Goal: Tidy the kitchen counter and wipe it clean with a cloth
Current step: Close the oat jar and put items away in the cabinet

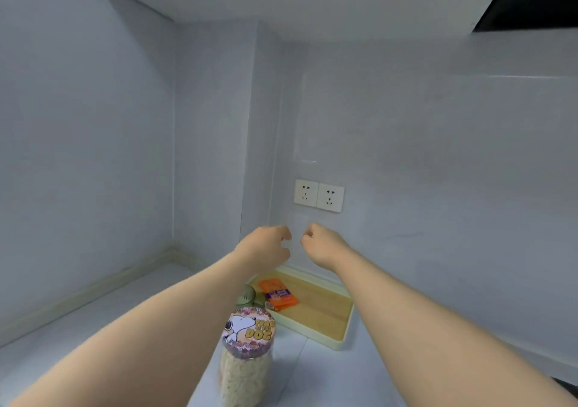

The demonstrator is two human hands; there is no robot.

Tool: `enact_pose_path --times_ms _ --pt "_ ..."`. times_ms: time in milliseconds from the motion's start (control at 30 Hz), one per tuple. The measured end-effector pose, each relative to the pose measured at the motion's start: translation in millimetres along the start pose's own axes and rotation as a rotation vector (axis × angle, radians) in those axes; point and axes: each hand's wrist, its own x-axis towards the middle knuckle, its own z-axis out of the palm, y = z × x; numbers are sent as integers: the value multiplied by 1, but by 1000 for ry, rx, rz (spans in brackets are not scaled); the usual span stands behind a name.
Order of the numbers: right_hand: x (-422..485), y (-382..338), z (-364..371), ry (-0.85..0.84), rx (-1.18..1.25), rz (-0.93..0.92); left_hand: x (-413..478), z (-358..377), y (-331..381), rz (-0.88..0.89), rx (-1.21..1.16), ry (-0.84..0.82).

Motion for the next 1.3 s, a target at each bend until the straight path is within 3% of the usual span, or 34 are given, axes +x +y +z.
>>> enact_pose_path --times_ms 300,400,767,1100,1300 --pt "-11 22 101 -218 56 117 -36 94 -76 -153 71 -388" --pt "-11 21 115 -251 73 133 -39 108 -86 -145 194 -349" --pt "-7 28 132 -285 178 247 -31 128 -94 -169 253 -241" --pt "-9 24 147 -275 267 309 -41 139 -111 -124 -158 -60" --pt "-12 15 160 -317 448 377 -55 139 -127 -169 -494 -74"
